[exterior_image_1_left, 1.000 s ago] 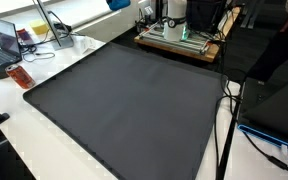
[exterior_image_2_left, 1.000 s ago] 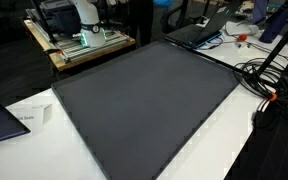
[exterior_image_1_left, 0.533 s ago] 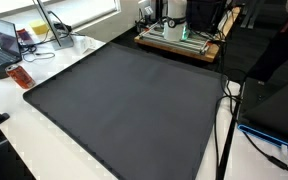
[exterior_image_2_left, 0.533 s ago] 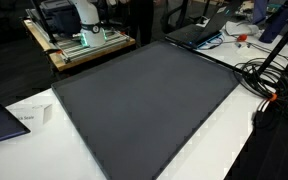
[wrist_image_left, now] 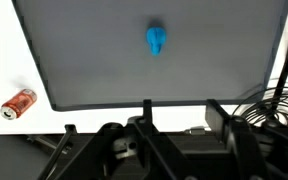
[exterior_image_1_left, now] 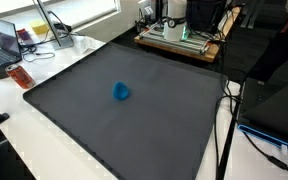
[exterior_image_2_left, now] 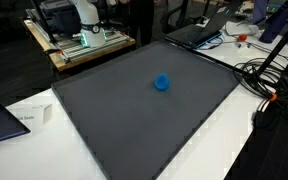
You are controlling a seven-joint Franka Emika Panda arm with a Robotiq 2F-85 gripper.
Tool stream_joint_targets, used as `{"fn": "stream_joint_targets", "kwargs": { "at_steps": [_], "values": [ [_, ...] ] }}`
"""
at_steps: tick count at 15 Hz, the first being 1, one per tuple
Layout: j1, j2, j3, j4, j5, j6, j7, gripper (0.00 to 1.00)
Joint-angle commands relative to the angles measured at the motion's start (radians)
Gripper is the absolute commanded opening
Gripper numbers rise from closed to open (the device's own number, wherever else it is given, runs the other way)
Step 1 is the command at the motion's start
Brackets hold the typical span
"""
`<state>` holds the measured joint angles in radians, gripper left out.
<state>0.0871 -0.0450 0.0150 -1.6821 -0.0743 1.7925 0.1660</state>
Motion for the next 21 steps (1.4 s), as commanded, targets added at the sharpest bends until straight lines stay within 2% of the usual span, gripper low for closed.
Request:
{"fn": "stream_joint_targets", "kwargs": {
  "at_steps": [1, 3, 7, 13, 18, 21],
  "values": [
    [-0.020, 0.034, 0.011, 0.072, 0.000, -0.071, -0.005, 0.90],
    [-0.023, 0.039, 0.008, 0.081, 0.000, -0.073, -0.005, 0.99],
    [-0.031, 0.063, 0.006, 0.047, -0.013, 0.051, 0.017, 1.00],
    [-0.036, 0.195, -0.006, 0.014, -0.019, 0.251, 0.072, 1.00],
    [-0.024, 0.321, -0.032, 0.034, -0.056, 0.283, 0.130, 1.00],
    [-0.001, 0.392, -0.048, 0.059, -0.117, 0.270, 0.196, 1.00]
  ]
}}
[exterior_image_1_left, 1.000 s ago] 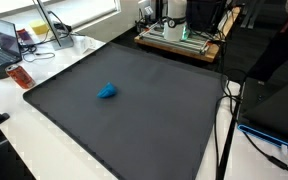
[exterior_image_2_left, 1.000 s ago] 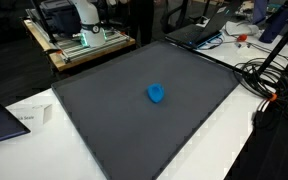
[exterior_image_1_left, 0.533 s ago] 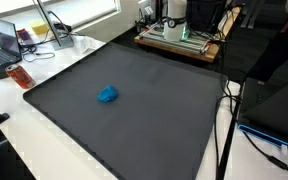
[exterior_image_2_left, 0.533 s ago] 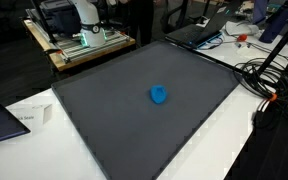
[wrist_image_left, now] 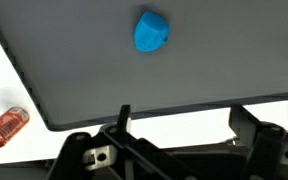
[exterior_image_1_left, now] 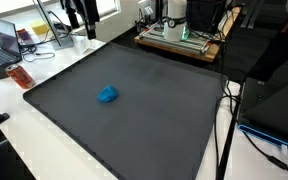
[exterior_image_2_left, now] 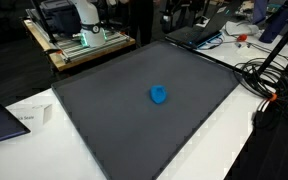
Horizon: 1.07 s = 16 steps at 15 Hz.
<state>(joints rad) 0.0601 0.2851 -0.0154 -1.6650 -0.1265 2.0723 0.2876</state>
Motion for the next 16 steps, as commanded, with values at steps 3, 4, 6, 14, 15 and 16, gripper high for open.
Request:
{"fn": "stream_joint_targets", "kwargs": {
  "at_steps": [3, 4, 6, 14, 15, 16],
  "values": [
    [0.065, 0.132, -0.039, 0.076, -0.143, -0.034, 0.189, 1.00],
    [0.075, 0.154, -0.040, 0.090, -0.149, -0.044, 0.207, 1.00],
    [0.103, 0.193, -0.049, 0.115, -0.167, -0.059, 0.264, 1.00],
    [0.201, 0.331, -0.085, 0.244, -0.206, -0.143, 0.549, 1.00],
    [0.214, 0.350, -0.095, 0.262, -0.216, -0.145, 0.606, 1.00],
    [0.222, 0.367, -0.100, 0.278, -0.221, -0.149, 0.650, 1.00]
  ]
}}
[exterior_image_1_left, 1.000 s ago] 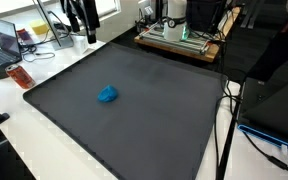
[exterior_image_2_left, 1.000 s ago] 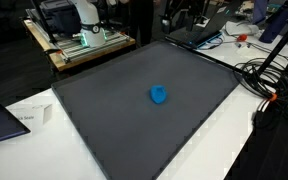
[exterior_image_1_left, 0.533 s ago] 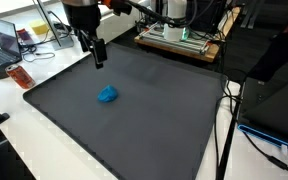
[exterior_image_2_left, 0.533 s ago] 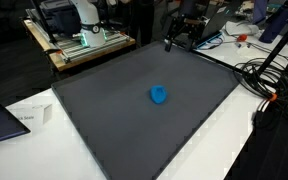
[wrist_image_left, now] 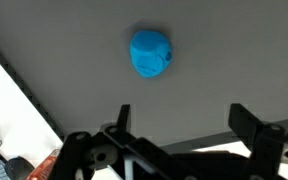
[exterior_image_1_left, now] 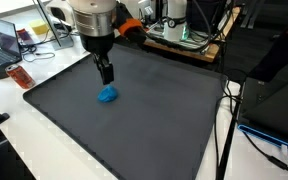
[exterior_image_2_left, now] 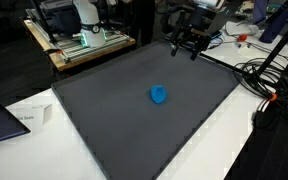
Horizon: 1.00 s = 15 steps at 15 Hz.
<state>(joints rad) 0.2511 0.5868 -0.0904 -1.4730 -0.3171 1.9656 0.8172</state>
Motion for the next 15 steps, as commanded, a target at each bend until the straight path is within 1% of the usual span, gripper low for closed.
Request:
{"fn": "stream_joint_targets", "kwargs": {
  "at_steps": [1, 5, 9, 11, 15],
  "values": [
    [0.039, 0.083, -0.029, 0.105, -0.032, -0.057, 0.162, 1.00],
    [0.085, 0.157, -0.055, 0.184, -0.070, -0.128, 0.345, 1.00],
    [0.116, 0.224, -0.061, 0.263, -0.096, -0.221, 0.491, 1.00],
    [0.128, 0.254, -0.065, 0.303, -0.102, -0.269, 0.560, 1.00],
    [0.135, 0.302, -0.059, 0.371, -0.097, -0.346, 0.657, 1.00]
  ]
}}
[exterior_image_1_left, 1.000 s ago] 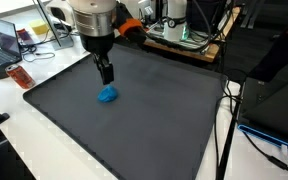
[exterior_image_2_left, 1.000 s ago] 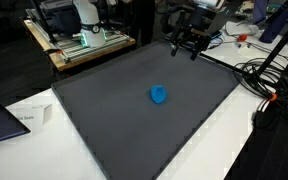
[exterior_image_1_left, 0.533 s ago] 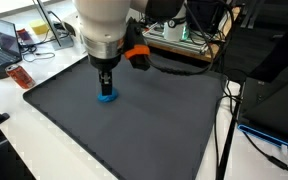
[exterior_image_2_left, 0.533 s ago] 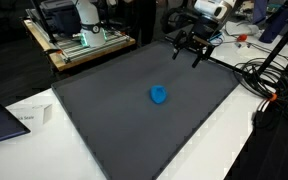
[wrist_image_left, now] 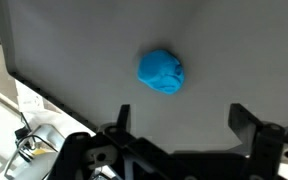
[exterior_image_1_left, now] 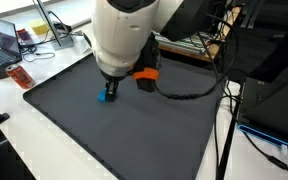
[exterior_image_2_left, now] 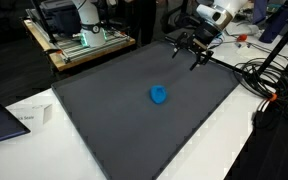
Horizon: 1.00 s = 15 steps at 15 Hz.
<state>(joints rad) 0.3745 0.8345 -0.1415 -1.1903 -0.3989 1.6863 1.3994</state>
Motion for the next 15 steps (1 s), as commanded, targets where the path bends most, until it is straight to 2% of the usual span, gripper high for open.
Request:
{"fn": "stream_joint_targets", "kwargs": {
  "at_steps": [1, 5, 15],
  "values": [
    [0.014, 0.065, -0.009, 0.101, -0.017, -0.076, 0.104, 1.00],
    [0.020, 0.113, -0.007, 0.146, -0.020, -0.104, 0.178, 1.00],
    [0.027, 0.167, -0.008, 0.148, -0.011, -0.035, 0.258, 1.00]
  ]
}}
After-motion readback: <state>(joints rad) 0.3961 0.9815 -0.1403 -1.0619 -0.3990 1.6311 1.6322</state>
